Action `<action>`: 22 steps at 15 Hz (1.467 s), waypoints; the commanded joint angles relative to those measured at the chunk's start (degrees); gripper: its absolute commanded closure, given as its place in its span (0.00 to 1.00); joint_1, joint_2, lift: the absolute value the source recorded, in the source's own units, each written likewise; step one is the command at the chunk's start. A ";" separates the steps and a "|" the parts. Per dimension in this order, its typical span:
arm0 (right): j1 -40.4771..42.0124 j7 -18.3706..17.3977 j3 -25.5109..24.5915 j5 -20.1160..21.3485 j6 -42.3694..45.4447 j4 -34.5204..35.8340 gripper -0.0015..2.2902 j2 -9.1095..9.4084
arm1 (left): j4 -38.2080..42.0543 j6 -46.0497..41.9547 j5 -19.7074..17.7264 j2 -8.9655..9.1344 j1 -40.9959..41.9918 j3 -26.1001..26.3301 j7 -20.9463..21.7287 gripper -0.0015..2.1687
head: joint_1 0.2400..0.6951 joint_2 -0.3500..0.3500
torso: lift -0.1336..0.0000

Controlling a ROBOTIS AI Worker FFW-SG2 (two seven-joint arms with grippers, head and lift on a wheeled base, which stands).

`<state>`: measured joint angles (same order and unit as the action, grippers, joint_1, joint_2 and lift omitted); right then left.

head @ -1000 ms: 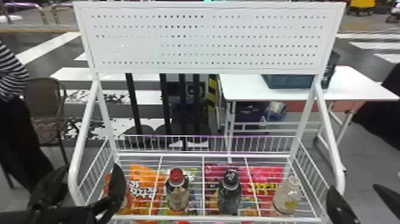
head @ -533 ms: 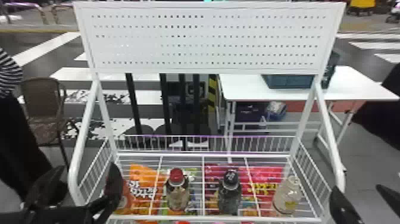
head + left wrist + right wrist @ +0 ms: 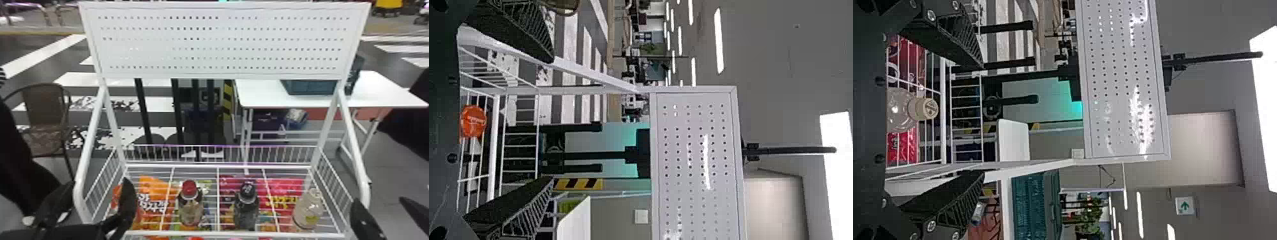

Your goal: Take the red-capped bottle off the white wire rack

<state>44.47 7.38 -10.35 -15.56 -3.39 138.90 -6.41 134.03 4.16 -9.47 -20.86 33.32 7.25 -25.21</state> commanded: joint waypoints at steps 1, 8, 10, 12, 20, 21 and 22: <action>-0.53 0.00 0.33 0.53 -0.26 -0.39 0.07 0.09 | -0.44 0.02 -0.02 -0.15 0.08 2.94 0.69 0.03 | 0.57 0.50 | 1.00; -2.11 0.00 1.12 0.89 -0.26 -2.41 0.07 0.09 | -7.03 -0.33 2.53 -1.03 -2.12 13.05 1.04 0.04 | 0.57 0.50 | 1.00; -2.46 -0.09 1.21 0.97 -0.44 -2.67 0.07 -0.09 | -11.43 -1.56 2.62 -1.03 -4.40 15.69 1.22 0.04 | 0.57 0.50 | 1.00; -2.55 -0.09 1.21 0.97 -0.61 -2.85 0.07 -0.27 | -16.61 -5.43 2.62 -0.85 -7.39 18.50 1.13 0.04 | 0.57 0.50 | 1.00; -3.25 0.00 1.12 1.06 -0.44 -4.25 0.07 -0.44 | -32.70 -8.42 2.27 2.75 -20.05 26.76 -0.10 0.03 | 0.57 0.50 | 1.00; -3.34 0.00 1.03 0.97 -0.44 -4.43 0.07 -0.53 | -33.49 -8.42 2.09 2.84 -20.66 26.67 -0.36 0.03 | 0.57 0.50 | 1.00; -3.34 0.00 0.94 0.97 -0.44 -4.60 0.07 -0.62 | -34.37 -8.59 2.00 2.93 -21.37 26.67 -0.54 0.03 | 0.57 0.50 | 1.00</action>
<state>41.17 7.38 -9.29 -14.57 -3.84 134.54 -6.94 100.90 -4.26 -7.32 -18.09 12.93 33.95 -25.63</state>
